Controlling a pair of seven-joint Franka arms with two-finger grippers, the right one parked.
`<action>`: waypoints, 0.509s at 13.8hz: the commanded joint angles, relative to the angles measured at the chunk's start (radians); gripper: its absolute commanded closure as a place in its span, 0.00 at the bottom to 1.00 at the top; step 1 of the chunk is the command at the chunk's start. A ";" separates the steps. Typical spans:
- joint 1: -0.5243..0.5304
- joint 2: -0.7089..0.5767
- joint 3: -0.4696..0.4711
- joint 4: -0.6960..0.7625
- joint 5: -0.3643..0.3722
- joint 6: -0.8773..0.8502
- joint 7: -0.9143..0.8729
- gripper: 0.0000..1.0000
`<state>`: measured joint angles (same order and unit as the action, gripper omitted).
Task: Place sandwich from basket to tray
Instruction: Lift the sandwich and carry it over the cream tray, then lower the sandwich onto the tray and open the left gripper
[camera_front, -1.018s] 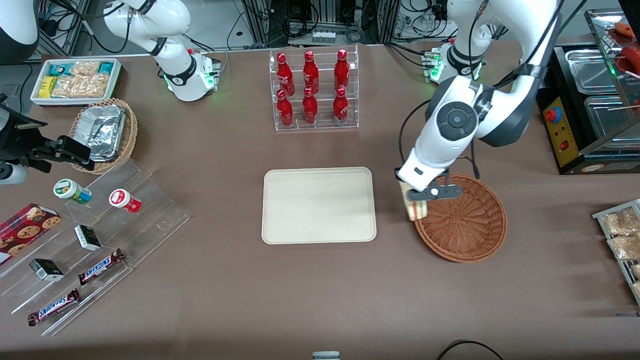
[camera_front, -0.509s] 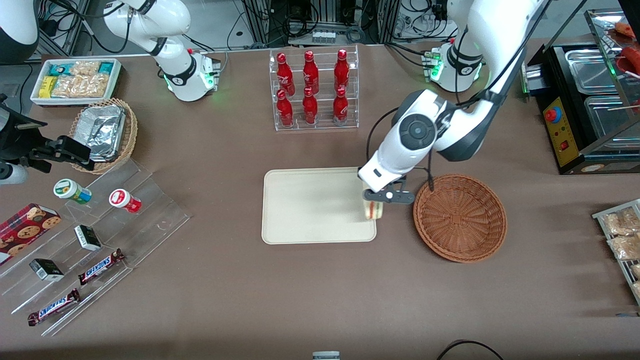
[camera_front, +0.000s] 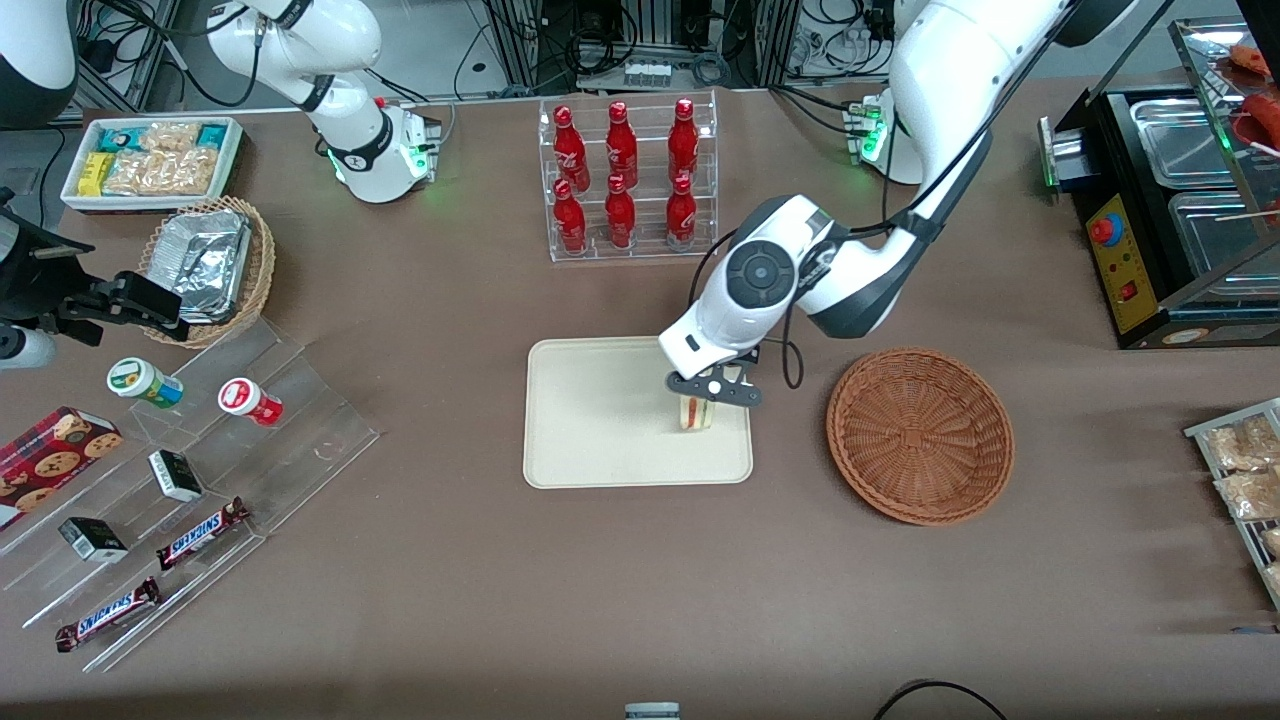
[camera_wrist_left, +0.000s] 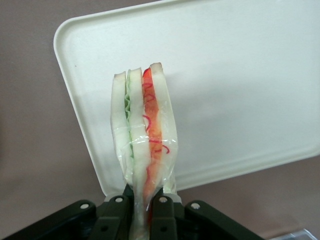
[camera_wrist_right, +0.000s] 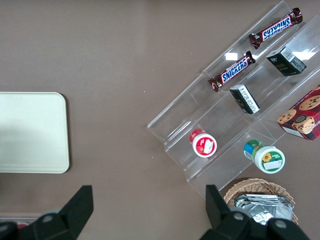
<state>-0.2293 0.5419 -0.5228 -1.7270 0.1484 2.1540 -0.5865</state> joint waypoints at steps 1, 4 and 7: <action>-0.018 0.071 0.001 0.076 0.068 -0.011 -0.055 1.00; -0.024 0.093 0.003 0.081 0.068 -0.008 -0.061 1.00; -0.025 0.128 0.003 0.121 0.069 0.000 -0.081 1.00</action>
<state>-0.2377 0.6345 -0.5226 -1.6590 0.1953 2.1618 -0.6332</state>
